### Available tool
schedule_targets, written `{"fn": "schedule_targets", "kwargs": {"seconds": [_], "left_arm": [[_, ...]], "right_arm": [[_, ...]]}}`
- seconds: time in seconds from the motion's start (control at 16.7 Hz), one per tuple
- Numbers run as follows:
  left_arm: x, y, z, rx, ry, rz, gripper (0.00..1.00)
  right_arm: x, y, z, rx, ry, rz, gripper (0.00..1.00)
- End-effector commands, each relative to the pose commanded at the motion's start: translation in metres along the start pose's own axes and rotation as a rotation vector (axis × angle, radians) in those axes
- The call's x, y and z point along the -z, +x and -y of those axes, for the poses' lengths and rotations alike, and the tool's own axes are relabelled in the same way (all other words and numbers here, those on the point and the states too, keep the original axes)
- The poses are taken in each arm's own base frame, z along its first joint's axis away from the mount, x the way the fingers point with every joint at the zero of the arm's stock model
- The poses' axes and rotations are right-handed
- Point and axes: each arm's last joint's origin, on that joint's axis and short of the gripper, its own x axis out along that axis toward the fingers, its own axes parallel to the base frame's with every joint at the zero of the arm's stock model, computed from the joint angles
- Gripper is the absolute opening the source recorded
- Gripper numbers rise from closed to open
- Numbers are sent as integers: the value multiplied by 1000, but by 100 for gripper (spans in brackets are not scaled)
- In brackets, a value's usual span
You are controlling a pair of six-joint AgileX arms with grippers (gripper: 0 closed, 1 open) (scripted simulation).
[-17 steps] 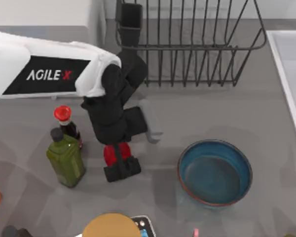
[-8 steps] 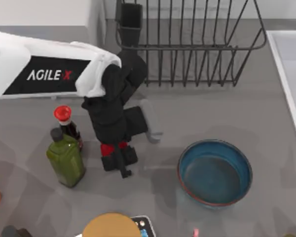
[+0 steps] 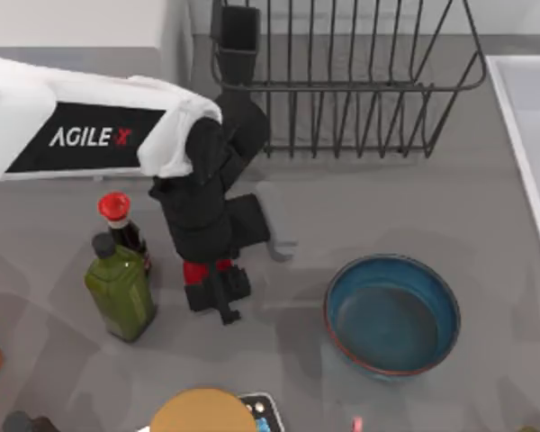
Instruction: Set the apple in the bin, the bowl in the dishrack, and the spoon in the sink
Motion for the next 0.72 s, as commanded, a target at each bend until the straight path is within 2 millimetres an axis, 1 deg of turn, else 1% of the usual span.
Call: {"fn": "schedule_targets", "kwargs": {"seconds": [0.12,0.3,0.36,0.48,0.72], "left_arm": [[0,0,0,0,0,0,0],[-1,-9,-2,-15,5,5,0],[-2,-15,-2,-14,6,4,0],[-5,-33,-3,-6,4,-3,0],[-5,-84,-2,-2,-2,-10,0]], "right_arm": [[0,0,0,0,0,0,100],[0,0,0,0,0,0,100],[0,0,0,0,0,0,100],[0,0,0,0,0,0,100],[0,0,0,0,0,0,100]]}}
